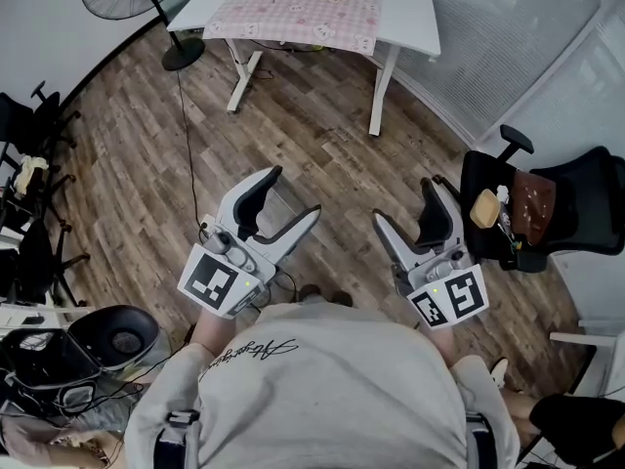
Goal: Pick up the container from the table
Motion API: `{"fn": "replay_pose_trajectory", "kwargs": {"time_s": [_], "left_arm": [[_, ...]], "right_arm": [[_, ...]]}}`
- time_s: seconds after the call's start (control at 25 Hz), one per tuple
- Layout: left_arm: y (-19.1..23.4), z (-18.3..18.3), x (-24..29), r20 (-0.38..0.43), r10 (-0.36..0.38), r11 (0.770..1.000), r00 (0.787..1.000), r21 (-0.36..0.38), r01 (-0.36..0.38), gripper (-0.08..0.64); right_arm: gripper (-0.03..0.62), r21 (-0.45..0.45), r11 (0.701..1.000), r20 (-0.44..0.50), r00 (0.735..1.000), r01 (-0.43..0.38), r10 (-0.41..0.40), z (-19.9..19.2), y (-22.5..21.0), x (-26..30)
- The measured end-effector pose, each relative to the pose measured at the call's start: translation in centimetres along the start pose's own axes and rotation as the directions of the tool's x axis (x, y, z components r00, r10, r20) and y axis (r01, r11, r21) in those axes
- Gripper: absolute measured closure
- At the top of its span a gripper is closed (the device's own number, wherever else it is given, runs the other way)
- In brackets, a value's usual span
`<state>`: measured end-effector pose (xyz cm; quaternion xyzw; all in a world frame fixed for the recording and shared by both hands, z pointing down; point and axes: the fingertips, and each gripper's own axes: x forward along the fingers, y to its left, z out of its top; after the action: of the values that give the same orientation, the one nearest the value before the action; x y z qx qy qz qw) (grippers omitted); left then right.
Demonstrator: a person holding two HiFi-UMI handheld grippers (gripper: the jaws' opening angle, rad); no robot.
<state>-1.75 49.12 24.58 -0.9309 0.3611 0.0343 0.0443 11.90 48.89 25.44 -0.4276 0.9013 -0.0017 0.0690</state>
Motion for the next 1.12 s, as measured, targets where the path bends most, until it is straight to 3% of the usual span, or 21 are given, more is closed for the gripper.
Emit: {"fn": "replay_pose_trajectory", "kwargs": {"time_s": [0.24,0.8,1.12], "left_arm": [[1.2,0.2,-0.7,0.022,0.022,0.999,1.000,-0.025,-0.021,0.144],[3.4,-0.6,-3.8,0.000,0.010,1.000,1.000,0.002,-0.010,0.121],[3.5,-2.5,-4.6,-0.023,-0.034,0.998,0.999,-0.047,0.033,0.121]], "right_arm": [[0.149,0.003,1.000,0.008,1.000,0.015,-0.015,-0.1,0.3,0.5],[0.137,0.045,0.999,0.027,1.000,0.005,-0.007,-1.4,3.7,2.4],[0.138,0.077,0.996,-0.017,0.999,0.046,-0.045,-2.7,4.1,1.8]]}}
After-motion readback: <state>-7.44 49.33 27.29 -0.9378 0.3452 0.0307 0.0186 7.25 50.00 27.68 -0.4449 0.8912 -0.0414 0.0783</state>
